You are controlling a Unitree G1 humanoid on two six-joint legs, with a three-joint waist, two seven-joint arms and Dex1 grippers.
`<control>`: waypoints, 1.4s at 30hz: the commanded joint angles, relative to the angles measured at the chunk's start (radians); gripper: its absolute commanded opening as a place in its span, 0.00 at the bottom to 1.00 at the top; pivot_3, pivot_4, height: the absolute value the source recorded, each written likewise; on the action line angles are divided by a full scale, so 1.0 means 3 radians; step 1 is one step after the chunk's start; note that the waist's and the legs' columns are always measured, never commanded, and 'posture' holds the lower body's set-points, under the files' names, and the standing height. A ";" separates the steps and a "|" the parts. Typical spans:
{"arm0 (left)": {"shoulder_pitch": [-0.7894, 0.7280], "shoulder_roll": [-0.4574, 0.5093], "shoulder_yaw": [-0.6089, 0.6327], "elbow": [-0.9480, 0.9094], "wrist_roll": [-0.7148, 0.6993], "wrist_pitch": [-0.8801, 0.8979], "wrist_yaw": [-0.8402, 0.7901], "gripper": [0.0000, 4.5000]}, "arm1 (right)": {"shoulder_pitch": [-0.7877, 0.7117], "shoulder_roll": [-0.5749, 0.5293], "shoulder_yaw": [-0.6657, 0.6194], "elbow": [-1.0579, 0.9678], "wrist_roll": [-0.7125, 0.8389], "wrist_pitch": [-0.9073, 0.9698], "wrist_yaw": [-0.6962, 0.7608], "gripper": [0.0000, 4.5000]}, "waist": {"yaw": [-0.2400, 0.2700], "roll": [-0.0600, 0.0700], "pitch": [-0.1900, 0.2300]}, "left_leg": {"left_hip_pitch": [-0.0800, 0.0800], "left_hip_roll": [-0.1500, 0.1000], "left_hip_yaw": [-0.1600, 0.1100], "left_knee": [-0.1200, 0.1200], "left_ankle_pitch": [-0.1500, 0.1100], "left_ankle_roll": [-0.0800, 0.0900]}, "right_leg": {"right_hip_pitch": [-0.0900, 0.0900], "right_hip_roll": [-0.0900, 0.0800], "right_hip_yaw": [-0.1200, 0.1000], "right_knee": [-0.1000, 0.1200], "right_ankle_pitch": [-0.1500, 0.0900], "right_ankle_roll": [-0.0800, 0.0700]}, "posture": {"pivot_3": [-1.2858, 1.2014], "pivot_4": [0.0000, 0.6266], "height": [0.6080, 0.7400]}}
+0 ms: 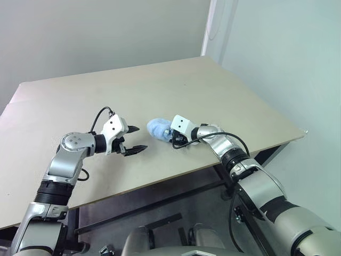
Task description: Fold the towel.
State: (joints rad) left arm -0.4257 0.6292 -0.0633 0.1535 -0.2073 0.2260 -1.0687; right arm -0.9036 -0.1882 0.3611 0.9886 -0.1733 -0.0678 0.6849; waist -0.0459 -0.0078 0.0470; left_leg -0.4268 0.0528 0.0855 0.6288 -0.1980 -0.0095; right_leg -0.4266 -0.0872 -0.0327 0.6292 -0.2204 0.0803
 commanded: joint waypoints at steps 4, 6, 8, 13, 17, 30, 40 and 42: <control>-0.0153 0.0024 0.0032 0.0068 0.0005 -0.0088 -0.0003 0.92 | -0.0051 -0.0018 -0.0421 -0.0608 0.0301 0.0339 0.0012 0.17 | 0.0000 0.0001 0.0000 | 0.0000 0.0000 0.0000 0.0001 0.0000 0.0000 | 0.0000 0.0000 0.0000 0.0001 0.0000 0.0000 | 0.52 0.00 1.00; -0.0165 0.0023 0.0029 0.0093 0.0006 -0.0094 -0.0003 0.92 | -0.0036 -0.0064 -0.0617 -0.0983 0.0548 0.0717 0.0174 0.03 | 0.0001 0.0001 0.0000 | 0.0000 0.0000 0.0000 0.0002 0.0000 -0.0001 | 0.0000 0.0000 0.0000 0.0002 0.0000 0.0000 | 0.52 0.00 1.00; -0.0172 0.0024 0.0023 0.0108 0.0006 -0.0091 -0.0009 0.92 | -0.0013 -0.0143 -0.0801 -0.1367 0.0782 0.1099 0.0286 0.01 | 0.0006 0.0001 0.0000 | 0.0000 0.0000 -0.0001 0.0002 0.0000 -0.0001 | 0.0000 -0.0001 0.0000 0.0001 0.0000 0.0000 | 0.52 0.00 1.00; -0.0238 -0.0020 0.0008 0.0211 0.0019 -0.0119 0.0008 0.92 | -0.0136 -0.0739 -0.1220 -0.1421 0.0812 0.1318 0.0010 0.01 | 0.0039 0.0001 0.0000 | -0.0002 -0.0001 -0.0001 0.0003 -0.0001 -0.0002 | 0.0001 -0.0003 -0.0001 -0.0004 0.0000 -0.0001 | 0.52 0.00 1.00; -0.0282 -0.0067 -0.0024 0.0314 0.0067 -0.0192 0.0044 0.92 | -0.0306 -0.1299 -0.1137 -0.0858 0.0389 0.0837 -0.0442 0.01 | 0.0031 0.0005 0.0003 | -0.0003 -0.0002 0.0005 -0.0005 -0.0002 -0.0002 | -0.0001 -0.0007 -0.0003 -0.0034 0.0002 -0.0003 | 0.52 0.00 1.00; -0.0369 -0.0204 -0.0093 0.0429 0.0159 -0.0302 0.0111 0.92 | -0.0029 -0.1144 -0.0415 0.0541 -0.0588 -0.0172 -0.1338 0.01 | -0.0084 0.0008 0.0005 | 0.0009 0.0000 0.0014 -0.0045 0.0007 0.0009 | -0.0006 0.0002 0.0003 -0.0029 0.0007 0.0014 | 0.52 0.00 1.00; -0.0319 -0.0151 -0.0063 0.0357 0.0139 -0.0278 0.0117 0.92 | 0.0101 -0.0924 -0.0384 0.0529 -0.0567 -0.0213 -0.1090 0.17 | -0.0088 0.0007 0.0004 | 0.0009 0.0000 0.0010 -0.0006 0.0007 0.0008 | 0.0011 0.0001 0.0008 -0.0024 0.0007 0.0009 | 0.52 0.00 1.00; -0.0315 -0.0144 -0.0064 0.0357 0.0138 -0.0278 0.0115 0.92 | 0.0117 -0.0932 -0.0429 0.0457 -0.0496 -0.0215 -0.0931 0.31 | -0.0089 0.0007 0.0004 | 0.0009 0.0000 0.0008 -0.0002 0.0007 0.0008 | 0.0011 0.0000 0.0008 -0.0018 0.0007 0.0009 | 0.52 0.00 1.00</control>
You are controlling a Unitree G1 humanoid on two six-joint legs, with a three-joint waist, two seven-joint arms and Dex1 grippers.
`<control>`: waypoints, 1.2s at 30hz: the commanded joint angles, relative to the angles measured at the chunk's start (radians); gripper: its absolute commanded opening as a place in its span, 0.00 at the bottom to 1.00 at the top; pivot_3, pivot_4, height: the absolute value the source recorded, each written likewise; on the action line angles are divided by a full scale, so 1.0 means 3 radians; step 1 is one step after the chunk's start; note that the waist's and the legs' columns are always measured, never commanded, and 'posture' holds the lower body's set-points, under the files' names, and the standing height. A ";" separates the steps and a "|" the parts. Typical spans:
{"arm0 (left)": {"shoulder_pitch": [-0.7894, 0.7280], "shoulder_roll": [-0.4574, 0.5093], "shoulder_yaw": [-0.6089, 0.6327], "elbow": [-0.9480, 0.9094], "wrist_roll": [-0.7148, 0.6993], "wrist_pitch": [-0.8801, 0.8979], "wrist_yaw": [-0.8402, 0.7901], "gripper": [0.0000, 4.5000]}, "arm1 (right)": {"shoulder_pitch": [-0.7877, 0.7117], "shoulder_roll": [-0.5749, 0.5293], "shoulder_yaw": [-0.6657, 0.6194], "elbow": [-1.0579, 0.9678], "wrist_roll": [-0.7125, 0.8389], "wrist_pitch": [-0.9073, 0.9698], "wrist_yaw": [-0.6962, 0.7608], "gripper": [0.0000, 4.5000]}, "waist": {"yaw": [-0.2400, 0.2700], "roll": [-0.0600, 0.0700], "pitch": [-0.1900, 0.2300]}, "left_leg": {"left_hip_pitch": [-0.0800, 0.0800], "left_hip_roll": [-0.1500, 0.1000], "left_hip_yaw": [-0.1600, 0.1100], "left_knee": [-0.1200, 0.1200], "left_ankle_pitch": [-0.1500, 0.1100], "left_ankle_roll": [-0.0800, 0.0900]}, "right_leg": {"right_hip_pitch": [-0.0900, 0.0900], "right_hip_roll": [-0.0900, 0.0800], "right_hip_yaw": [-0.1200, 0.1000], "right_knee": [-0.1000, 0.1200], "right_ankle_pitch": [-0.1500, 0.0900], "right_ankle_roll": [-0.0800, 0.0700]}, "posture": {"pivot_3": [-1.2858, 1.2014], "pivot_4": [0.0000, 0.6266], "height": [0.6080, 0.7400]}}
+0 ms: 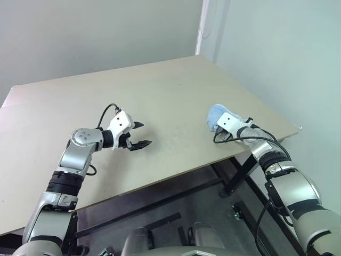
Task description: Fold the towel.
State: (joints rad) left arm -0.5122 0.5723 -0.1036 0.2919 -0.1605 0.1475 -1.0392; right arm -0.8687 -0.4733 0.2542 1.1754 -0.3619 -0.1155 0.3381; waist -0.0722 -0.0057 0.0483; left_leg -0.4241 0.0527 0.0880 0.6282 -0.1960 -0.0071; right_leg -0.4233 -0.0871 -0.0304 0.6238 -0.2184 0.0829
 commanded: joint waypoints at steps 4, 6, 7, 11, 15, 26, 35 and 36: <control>-0.0036 0.0051 0.0067 -0.0105 -0.0031 0.0002 0.0010 0.92 | 0.0069 -0.0033 -0.0171 -0.0379 0.0303 -0.0013 0.0640 0.61 | -0.0002 0.0000 0.0000 | 0.0005 0.0000 -0.0004 0.0002 0.0000 0.0000 | -0.0001 0.0001 0.0000 0.0012 -0.0001 0.0000 | 0.52 0.00 1.00; -0.0033 0.0062 0.0074 -0.0101 -0.0037 0.0003 0.0001 0.92 | 0.0102 -0.0071 -0.0374 -0.0596 0.0606 0.0216 0.1018 0.76 | 0.0001 0.0000 0.0000 | 0.0007 0.0000 -0.0007 0.0002 0.0000 0.0000 | -0.0001 0.0003 0.0000 0.0016 -0.0001 -0.0001 | 0.52 0.00 1.00; -0.0029 0.0073 0.0079 -0.0100 -0.0040 0.0001 -0.0007 0.92 | 0.0139 -0.0104 -0.0507 -0.0804 0.0836 0.0429 0.1308 0.84 | 0.0003 0.0000 0.0000 | 0.0007 0.0000 -0.0009 0.0002 0.0000 0.0000 | -0.0001 0.0004 0.0000 0.0017 -0.0001 0.0000 | 0.52 0.00 1.00; -0.0024 0.0105 0.0101 -0.0099 -0.0064 0.0020 -0.0029 0.92 | 0.0265 -0.0231 -0.0931 -0.1548 0.1528 0.1198 0.1956 1.00 | 0.0012 0.0001 0.0001 | 0.0005 0.0000 -0.0012 0.0005 0.0000 0.0000 | -0.0001 0.0003 0.0000 0.0018 -0.0001 -0.0001 | 0.52 0.00 1.00; -0.0043 0.0126 0.0112 -0.0055 -0.0071 0.0005 -0.0038 0.92 | 0.0270 -0.0346 -0.1298 -0.1893 0.1961 0.1595 0.2045 1.00 | 0.0023 0.0001 0.0000 | 0.0000 -0.0001 -0.0012 0.0009 -0.0001 -0.0002 | -0.0004 0.0000 -0.0002 0.0017 -0.0001 -0.0001 | 0.52 0.00 1.00; -0.0056 0.0003 0.0065 -0.0125 -0.0076 0.0047 -0.0003 0.92 | -0.0367 -0.0096 -0.1509 -0.0169 0.1682 0.0709 0.0716 1.00 | 0.0006 0.0001 0.0001 | 0.0000 -0.0002 -0.0008 0.0002 -0.0006 -0.0009 | -0.0009 -0.0001 -0.0003 0.0013 0.0002 -0.0005 | 0.52 0.00 1.00; -0.0059 0.0004 0.0119 -0.0212 -0.0091 0.0119 0.0043 0.92 | -0.0161 0.0296 -0.1315 0.0453 0.1304 0.0512 -0.0022 1.00 | 0.0013 0.0001 0.0001 | -0.0003 -0.0003 -0.0010 0.0008 0.0000 0.0000 | -0.0008 0.0000 -0.0002 0.0016 0.0002 -0.0004 | 0.52 0.00 1.00; -0.0062 0.0007 0.0127 -0.0221 -0.0097 0.0131 0.0048 0.92 | -0.0132 0.0305 -0.1303 0.0476 0.1272 0.0524 -0.0080 1.00 | 0.0013 -0.0001 0.0000 | -0.0002 -0.0003 -0.0011 0.0010 0.0000 0.0000 | -0.0005 0.0000 -0.0002 0.0015 0.0002 -0.0004 | 0.52 0.00 1.00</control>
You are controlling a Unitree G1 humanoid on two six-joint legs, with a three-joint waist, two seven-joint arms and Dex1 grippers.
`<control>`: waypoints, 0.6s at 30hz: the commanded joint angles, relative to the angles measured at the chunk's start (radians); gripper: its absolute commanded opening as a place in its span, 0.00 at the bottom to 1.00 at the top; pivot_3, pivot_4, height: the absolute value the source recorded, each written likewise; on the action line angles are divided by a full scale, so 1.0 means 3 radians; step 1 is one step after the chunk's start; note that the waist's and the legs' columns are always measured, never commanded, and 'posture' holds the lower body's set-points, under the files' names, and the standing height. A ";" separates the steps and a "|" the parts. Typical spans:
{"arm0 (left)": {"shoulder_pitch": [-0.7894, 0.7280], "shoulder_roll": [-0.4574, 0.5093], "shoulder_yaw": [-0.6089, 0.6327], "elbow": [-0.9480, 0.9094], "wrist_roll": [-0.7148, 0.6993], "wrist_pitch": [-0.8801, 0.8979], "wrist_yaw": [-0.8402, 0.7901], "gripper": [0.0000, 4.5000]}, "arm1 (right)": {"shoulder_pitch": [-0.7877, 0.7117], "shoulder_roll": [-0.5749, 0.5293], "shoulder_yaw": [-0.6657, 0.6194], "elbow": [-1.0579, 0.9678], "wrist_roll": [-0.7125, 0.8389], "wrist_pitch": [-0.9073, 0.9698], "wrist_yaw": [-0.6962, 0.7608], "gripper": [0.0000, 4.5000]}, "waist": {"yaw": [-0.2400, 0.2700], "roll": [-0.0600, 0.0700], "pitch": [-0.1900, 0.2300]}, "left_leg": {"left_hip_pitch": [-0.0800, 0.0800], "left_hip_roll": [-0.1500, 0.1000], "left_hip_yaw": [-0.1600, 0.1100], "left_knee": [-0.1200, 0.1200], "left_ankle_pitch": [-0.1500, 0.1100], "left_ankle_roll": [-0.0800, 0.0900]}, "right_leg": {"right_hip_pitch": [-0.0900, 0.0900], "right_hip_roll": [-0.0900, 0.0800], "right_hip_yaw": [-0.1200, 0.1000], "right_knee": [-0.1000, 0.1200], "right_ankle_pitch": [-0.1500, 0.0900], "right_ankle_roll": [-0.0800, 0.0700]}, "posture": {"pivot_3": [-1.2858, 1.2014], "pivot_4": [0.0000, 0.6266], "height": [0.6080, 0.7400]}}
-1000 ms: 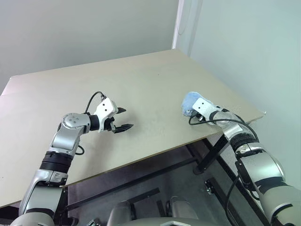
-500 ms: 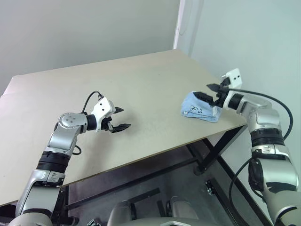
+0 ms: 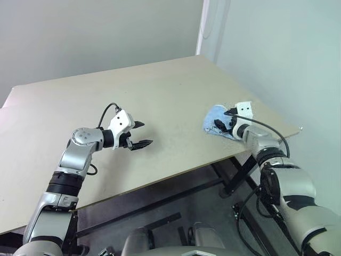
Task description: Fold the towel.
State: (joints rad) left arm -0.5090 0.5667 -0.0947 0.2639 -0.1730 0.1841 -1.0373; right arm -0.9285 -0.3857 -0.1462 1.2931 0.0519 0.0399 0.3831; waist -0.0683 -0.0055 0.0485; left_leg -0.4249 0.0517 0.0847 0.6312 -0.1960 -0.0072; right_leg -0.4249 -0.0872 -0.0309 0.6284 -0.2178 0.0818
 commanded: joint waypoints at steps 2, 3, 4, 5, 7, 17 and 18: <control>-0.0073 0.0034 0.0104 -0.0145 -0.0067 0.0028 0.0045 0.92 | 0.0091 0.0016 0.0035 0.0099 -0.0141 0.0003 -0.0265 1.00 | 0.0000 -0.0005 -0.0003 | 0.0003 0.0000 -0.0001 0.0002 0.0000 -0.0001 | 0.0005 0.0000 0.0000 -0.0002 0.0000 0.0000 | 0.52 0.00 1.00; -0.0070 0.0040 0.0105 -0.0153 -0.0070 0.0033 0.0045 0.92 | 0.0088 0.0008 0.0025 0.0097 -0.0142 -0.0002 -0.0260 1.00 | 0.0000 -0.0005 -0.0003 | 0.0003 0.0000 -0.0002 0.0002 -0.0001 -0.0001 | 0.0007 0.0000 0.0000 -0.0002 0.0000 0.0000 | 0.52 0.00 1.00; -0.0068 0.0045 0.0104 -0.0155 -0.0072 0.0034 0.0046 0.92 | 0.0076 -0.0005 0.0008 0.0091 -0.0137 -0.0009 -0.0250 1.00 | 0.0000 -0.0006 -0.0004 | 0.0004 0.0000 -0.0002 0.0003 -0.0001 -0.0001 | 0.0008 -0.0001 0.0000 -0.0002 0.0000 0.0000 | 0.52 0.00 1.00; -0.0065 0.0051 0.0103 -0.0151 -0.0067 0.0031 0.0052 0.92 | 0.0050 -0.0034 -0.0013 0.0078 -0.0125 -0.0023 -0.0232 1.00 | 0.0000 -0.0006 -0.0004 | 0.0004 0.0000 -0.0003 0.0003 -0.0001 -0.0002 | 0.0008 -0.0001 0.0000 -0.0002 0.0000 0.0000 | 0.52 0.00 1.00; -0.0069 0.0055 0.0098 -0.0143 -0.0063 0.0028 0.0061 0.92 | -0.0008 -0.0106 -0.0029 0.0045 -0.0123 -0.0064 -0.0194 1.00 | 0.0003 -0.0006 -0.0004 | 0.0004 -0.0001 -0.0004 0.0002 -0.0003 -0.0005 | 0.0008 -0.0001 0.0000 -0.0002 0.0000 0.0000 | 0.52 0.00 1.00; -0.0060 -0.0027 0.0155 -0.0214 -0.0278 0.0190 0.0019 0.92 | -0.0150 -0.0437 -0.0261 -0.1186 0.0552 0.0327 0.1221 1.00 | -0.0013 0.0005 0.0003 | 0.0000 -0.0001 -0.0004 -0.0005 0.0000 0.0000 | -0.0001 0.0001 0.0001 -0.0001 -0.0001 0.0001 | 0.52 0.00 1.00; -0.0048 -0.0034 0.0164 -0.0225 -0.0303 0.0195 0.0012 0.92 | -0.0040 -0.0465 -0.0230 -0.1495 0.0630 0.0504 0.1370 1.00 | -0.0008 0.0005 0.0003 | 0.0000 0.0000 -0.0005 -0.0006 0.0000 0.0000 | -0.0003 0.0003 0.0001 0.0000 -0.0001 0.0001 | 0.52 0.00 1.00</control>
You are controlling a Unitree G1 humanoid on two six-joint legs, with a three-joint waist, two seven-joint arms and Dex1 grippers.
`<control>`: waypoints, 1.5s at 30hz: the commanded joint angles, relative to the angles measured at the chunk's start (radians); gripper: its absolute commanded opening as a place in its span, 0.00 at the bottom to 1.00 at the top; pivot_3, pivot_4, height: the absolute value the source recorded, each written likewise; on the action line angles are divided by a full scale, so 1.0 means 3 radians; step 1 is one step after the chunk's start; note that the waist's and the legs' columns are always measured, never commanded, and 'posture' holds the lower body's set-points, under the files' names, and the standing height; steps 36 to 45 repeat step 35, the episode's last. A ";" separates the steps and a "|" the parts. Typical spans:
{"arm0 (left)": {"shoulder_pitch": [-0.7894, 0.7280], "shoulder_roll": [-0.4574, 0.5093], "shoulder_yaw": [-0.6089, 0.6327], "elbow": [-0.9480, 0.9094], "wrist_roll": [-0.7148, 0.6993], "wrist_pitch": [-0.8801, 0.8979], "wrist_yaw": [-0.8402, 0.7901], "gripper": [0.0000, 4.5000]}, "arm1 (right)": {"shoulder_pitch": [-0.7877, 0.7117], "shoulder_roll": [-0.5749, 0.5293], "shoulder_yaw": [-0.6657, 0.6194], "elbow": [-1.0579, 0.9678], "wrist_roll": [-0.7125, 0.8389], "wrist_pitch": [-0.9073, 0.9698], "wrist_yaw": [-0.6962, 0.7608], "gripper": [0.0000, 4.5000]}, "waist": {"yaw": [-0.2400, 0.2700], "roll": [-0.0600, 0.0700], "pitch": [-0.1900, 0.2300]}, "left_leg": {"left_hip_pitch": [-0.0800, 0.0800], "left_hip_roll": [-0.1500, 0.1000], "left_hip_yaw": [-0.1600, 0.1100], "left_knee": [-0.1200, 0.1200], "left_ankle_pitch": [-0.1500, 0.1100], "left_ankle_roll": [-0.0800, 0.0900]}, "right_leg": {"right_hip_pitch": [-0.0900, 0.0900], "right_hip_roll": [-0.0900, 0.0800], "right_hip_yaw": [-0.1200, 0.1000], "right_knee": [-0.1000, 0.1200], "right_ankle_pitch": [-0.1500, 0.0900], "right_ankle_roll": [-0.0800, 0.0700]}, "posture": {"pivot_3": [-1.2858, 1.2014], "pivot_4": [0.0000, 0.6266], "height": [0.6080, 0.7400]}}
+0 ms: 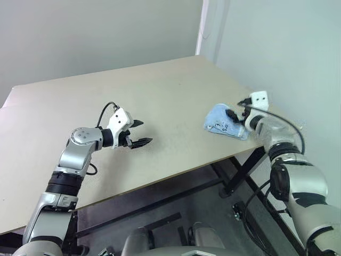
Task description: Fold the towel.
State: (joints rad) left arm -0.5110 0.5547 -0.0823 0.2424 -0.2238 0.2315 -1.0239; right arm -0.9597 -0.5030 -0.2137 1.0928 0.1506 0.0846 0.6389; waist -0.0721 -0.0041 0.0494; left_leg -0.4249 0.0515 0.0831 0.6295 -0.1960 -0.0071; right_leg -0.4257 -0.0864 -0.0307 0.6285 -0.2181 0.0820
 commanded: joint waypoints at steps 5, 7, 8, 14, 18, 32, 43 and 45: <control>0.0031 0.0074 0.0051 -0.0108 -0.0141 -0.0029 -0.0209 0.92 | 0.0946 -0.0383 0.0241 -0.2588 0.0635 0.1388 0.1002 1.00 | 0.0069 -0.0002 -0.0001 | -0.0001 0.0001 -0.0012 -0.0002 -0.0001 -0.0001 | 0.0002 0.0002 -0.0008 0.0001 -0.0004 0.0001 | 0.52 0.00 1.00; -0.0007 0.0081 0.0075 -0.0066 -0.0208 0.0002 -0.0305 0.92 | 0.1251 -0.0490 0.0280 -0.3017 0.0746 0.1688 0.1054 1.00 | 0.0092 -0.0001 -0.0001 | -0.0004 0.0000 -0.0008 -0.0001 -0.0002 -0.0002 | 0.0000 -0.0003 -0.0009 -0.0002 -0.0005 -0.0001 | 0.52 0.00 1.00; -0.0035 0.0082 0.0094 -0.0073 -0.0266 0.0043 -0.0365 0.92 | 0.1415 -0.0534 0.0295 -0.3189 0.0781 0.1792 0.1076 1.00 | 0.0101 0.0000 0.0000 | -0.0004 -0.0001 -0.0005 0.0001 -0.0005 -0.0008 | -0.0001 -0.0005 -0.0008 -0.0003 -0.0005 -0.0001 | 0.52 0.00 1.00; -0.0130 0.0060 0.0111 -0.0113 -0.0369 0.0118 -0.0468 0.92 | 0.1827 -0.0518 0.0265 -0.3564 0.0853 0.2038 0.0911 1.00 | 0.0097 0.0000 0.0001 | -0.0006 0.0000 -0.0003 0.0006 -0.0007 -0.0011 | 0.0003 -0.0005 -0.0011 -0.0025 -0.0005 0.0004 | 0.52 0.00 1.00; -0.0112 0.0044 0.0072 -0.0151 -0.0376 0.0167 -0.0504 0.92 | 0.1825 -0.0474 0.0311 -0.3597 0.0862 0.2044 0.0830 1.00 | 0.0094 0.0000 0.0001 | -0.0004 0.0000 -0.0005 0.0004 -0.0007 -0.0011 | 0.0005 -0.0004 -0.0016 -0.0047 0.0011 0.0003 | 0.52 0.00 1.00; -0.0209 0.0067 0.0198 0.0116 -0.0338 0.0075 -0.0389 0.92 | 0.1576 -0.0369 0.0649 -0.3465 0.0791 0.1950 0.0858 1.00 | 0.0101 -0.0001 0.0001 | -0.0007 -0.0001 -0.0006 -0.0003 -0.0007 -0.0010 | -0.0001 -0.0002 -0.0016 -0.0047 0.0017 -0.0006 | 0.52 0.00 1.00; -0.0214 0.0059 0.0210 0.0086 -0.0368 0.0111 -0.0378 0.92 | 0.1526 -0.0399 0.0671 -0.3419 0.0774 0.1908 0.0890 1.00 | 0.0105 -0.0001 0.0001 | -0.0007 -0.0001 -0.0006 -0.0002 -0.0007 -0.0010 | 0.0000 -0.0003 -0.0016 -0.0047 0.0017 -0.0006 | 0.52 0.00 1.00; -0.0214 0.0059 0.0210 0.0086 -0.0368 0.0111 -0.0378 0.92 | 0.1526 -0.0399 0.0671 -0.3419 0.0774 0.1908 0.0890 1.00 | 0.0105 -0.0001 0.0001 | -0.0007 -0.0001 -0.0006 -0.0002 -0.0007 -0.0010 | 0.0000 -0.0003 -0.0016 -0.0047 0.0017 -0.0006 | 0.52 0.00 1.00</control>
